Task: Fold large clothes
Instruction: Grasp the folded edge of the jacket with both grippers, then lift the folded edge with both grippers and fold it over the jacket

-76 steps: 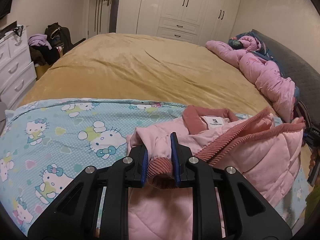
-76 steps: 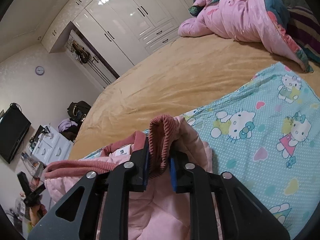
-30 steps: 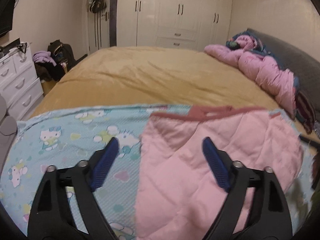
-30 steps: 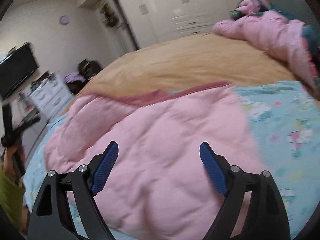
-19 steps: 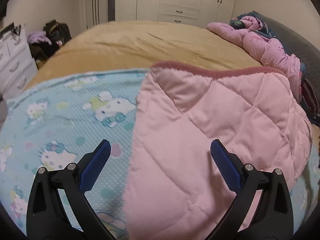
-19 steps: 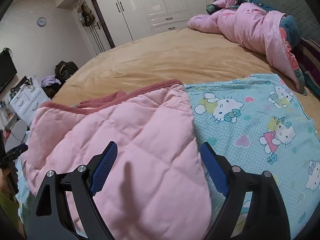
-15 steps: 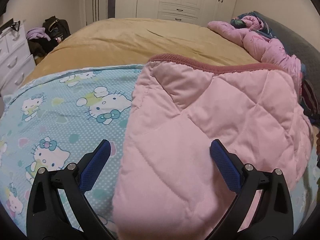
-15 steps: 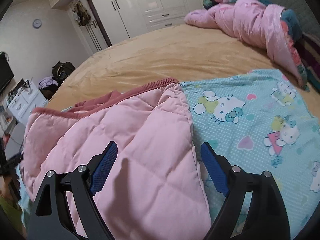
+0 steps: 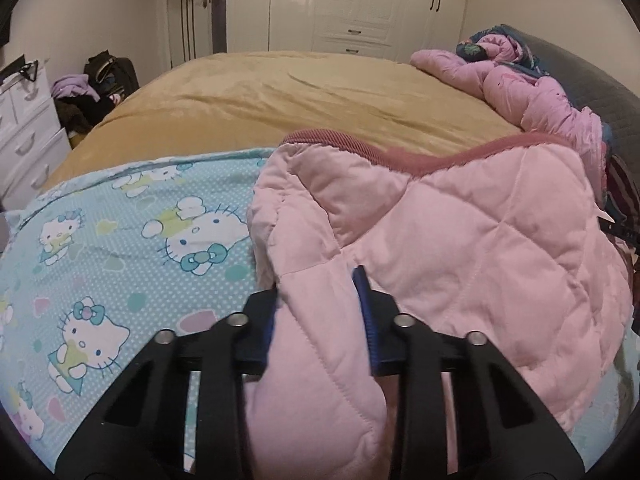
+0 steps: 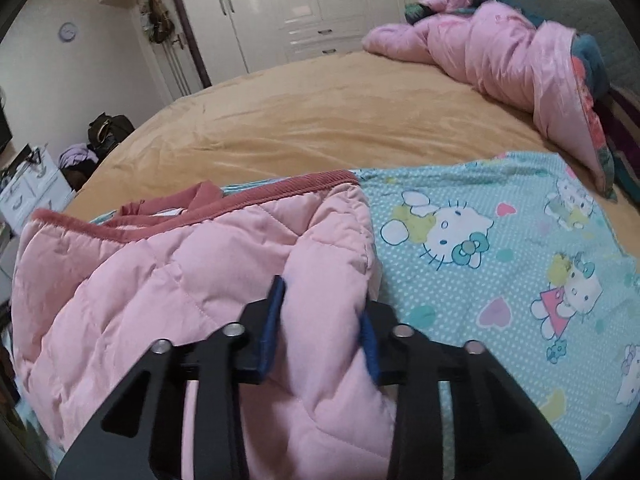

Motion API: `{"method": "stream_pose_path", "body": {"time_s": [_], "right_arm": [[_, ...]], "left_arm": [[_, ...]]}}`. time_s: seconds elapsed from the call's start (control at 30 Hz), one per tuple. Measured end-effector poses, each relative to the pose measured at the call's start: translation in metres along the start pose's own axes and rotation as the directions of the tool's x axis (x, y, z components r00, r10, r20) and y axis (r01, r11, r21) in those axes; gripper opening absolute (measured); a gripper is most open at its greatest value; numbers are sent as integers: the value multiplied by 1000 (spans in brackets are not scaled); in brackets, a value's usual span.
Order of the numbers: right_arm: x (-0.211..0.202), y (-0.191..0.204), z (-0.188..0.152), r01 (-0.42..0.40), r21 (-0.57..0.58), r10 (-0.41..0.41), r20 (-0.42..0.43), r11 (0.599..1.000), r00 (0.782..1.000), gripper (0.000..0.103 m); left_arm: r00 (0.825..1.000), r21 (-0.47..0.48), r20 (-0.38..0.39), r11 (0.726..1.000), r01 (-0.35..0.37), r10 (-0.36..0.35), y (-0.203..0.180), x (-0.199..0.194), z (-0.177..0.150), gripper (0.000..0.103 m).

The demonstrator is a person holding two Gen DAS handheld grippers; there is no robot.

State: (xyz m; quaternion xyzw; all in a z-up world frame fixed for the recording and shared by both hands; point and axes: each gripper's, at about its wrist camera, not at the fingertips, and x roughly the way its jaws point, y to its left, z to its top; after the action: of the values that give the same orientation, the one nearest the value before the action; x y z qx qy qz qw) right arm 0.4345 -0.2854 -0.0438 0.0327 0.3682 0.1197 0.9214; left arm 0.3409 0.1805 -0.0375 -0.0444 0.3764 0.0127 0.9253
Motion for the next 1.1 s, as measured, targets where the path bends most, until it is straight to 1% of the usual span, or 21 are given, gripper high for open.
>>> {"method": "stream_pose_path", "body": {"time_s": [0.07, 0.17, 0.23, 0.33, 0.4, 0.43, 0.5, 0.6, 0.7, 0.8, 0.9, 1.03, 1.07, 1.1], "right_arm": [[-16, 3, -1, 13, -29, -11, 54, 999, 998, 21], [-44, 2, 1, 11, -32, -6, 144, 999, 990, 19], [-65, 1, 6, 3, -33, 4, 200, 999, 980, 18], [-94, 3, 17, -17, -34, 26, 280, 999, 960, 17], [-108, 7, 26, -20, -39, 32, 332, 999, 943, 17], [-117, 11, 33, -26, -42, 40, 365, 999, 930, 17], [-125, 15, 48, -35, -42, 48, 397, 999, 917, 16], [-128, 20, 67, -29, -52, 48, 427, 998, 903, 16], [-122, 20, 79, -29, -42, 44, 430, 999, 902, 16], [-106, 19, 89, -4, -44, 22, 426, 999, 904, 16], [-87, 15, 90, 18, -36, -2, 399, 999, 917, 16], [-65, 10, 86, 27, -15, -20, 369, 1000, 929, 16], [-60, 7, 85, 27, -7, -23, 361, 1000, 932, 16], [-56, 6, 84, 25, -2, -23, 354, 1000, 935, 16]], "left_arm": [[1000, 14, 30, 1000, -4, 4, -1, -10, 1, 14], [993, 23, 115, 1000, -19, 16, -1, -36, 8, 13], [986, 13, 164, 1000, -14, 12, 0, -52, 15, 12], [975, 4, 221, 1000, -1, 0, -2, -71, 26, 11], [967, -2, 253, 1000, -2, 2, -4, -81, 35, 10], [962, -5, 271, 1000, -1, 3, -4, -85, 40, 9], [953, -10, 302, 1000, -10, 13, -5, -91, 49, 9], [948, -12, 318, 1000, -22, 24, -4, -93, 60, 9], [948, -9, 316, 999, -36, 37, -1, -86, 68, 8], [951, -17, 306, 999, -46, 49, 3, -74, 72, 8], [954, -23, 294, 998, -55, 60, 5, -60, 75, 8], [961, -32, 266, 997, -70, 76, 6, -36, 78, 8], [962, -34, 261, 997, -74, 81, 7, -31, 78, 6], [962, -41, 255, 995, -86, 93, 9, -24, 78, 6]]}}
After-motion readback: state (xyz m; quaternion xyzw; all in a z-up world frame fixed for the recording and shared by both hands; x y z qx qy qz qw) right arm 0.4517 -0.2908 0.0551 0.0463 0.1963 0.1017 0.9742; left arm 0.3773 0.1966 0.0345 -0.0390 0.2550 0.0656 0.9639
